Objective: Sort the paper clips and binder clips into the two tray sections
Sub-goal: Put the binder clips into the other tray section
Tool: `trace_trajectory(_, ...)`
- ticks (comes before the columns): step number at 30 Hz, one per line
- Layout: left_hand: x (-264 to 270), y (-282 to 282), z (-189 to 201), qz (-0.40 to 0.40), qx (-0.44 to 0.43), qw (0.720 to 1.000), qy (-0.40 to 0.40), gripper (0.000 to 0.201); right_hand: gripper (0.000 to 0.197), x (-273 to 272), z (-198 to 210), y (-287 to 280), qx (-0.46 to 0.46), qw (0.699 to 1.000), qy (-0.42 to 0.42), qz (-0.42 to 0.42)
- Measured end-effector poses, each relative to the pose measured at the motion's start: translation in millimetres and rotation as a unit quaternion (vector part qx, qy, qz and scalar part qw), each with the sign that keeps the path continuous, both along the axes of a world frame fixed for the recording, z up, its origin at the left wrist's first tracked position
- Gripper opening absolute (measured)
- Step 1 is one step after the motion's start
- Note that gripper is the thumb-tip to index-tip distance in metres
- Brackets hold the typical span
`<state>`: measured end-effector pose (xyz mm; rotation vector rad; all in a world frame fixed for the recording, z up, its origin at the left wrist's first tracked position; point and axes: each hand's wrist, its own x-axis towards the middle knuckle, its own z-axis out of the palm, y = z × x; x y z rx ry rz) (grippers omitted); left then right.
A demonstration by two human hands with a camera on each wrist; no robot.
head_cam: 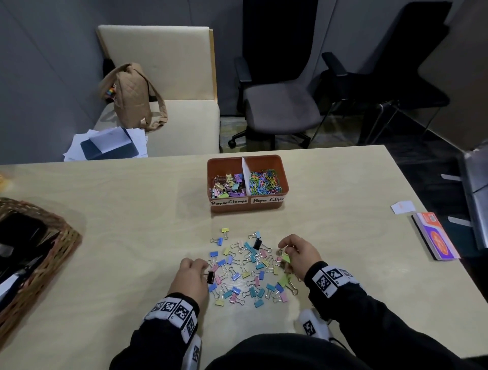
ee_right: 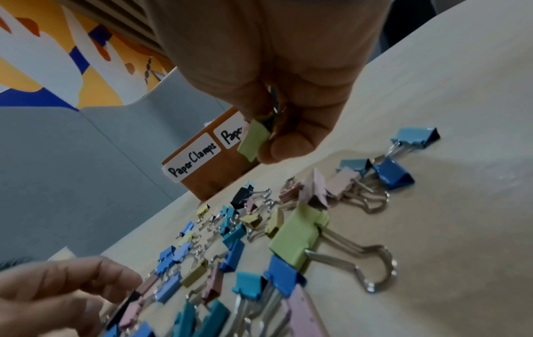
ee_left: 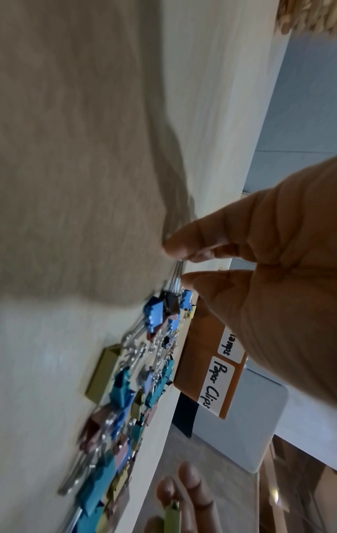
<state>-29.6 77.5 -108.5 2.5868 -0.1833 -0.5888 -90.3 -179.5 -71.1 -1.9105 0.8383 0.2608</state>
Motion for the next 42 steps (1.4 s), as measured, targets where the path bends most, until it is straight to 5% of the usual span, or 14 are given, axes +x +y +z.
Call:
trace_trajectory(5,-5,-1,6,-0.07,0.028,0.997,0.01,0.046,0.027,12,9,-1,0.146,0.986,0.005,-0.084)
trace_trajectory(11,-5,-5,7,-0.09,0.049,0.995,0.001,0.016,0.023,59,40,10,0.255,0.963,-0.018,-0.085)
trace_trajectory(19,-10,-3,5,-0.085,0.052,0.995,-0.003,0.012,0.037,140,85,32,0.343,0.921,-0.124,-0.134)
trace_trajectory(24,-12,-4,9,-0.066,0.049,0.996,0.021,0.013,0.023,106,73,32,0.206,0.966,-0.141,-0.061)
trace_trajectory(28,-7,-6,18,-0.044,0.019,0.998,0.03,0.013,0.02,61,36,16,-0.011,0.99,-0.073,0.123)
trace_trajectory(33,29,-29,57,-0.025,-0.056,0.997,-0.048,0.013,0.024,20,5,-14,-0.222,0.937,0.07,0.261)
trace_trajectory(42,108,-88,122,-0.037,-0.148,0.973,-0.175,0.022,0.015,-26,3,-10,-0.232,0.897,0.022,0.376)
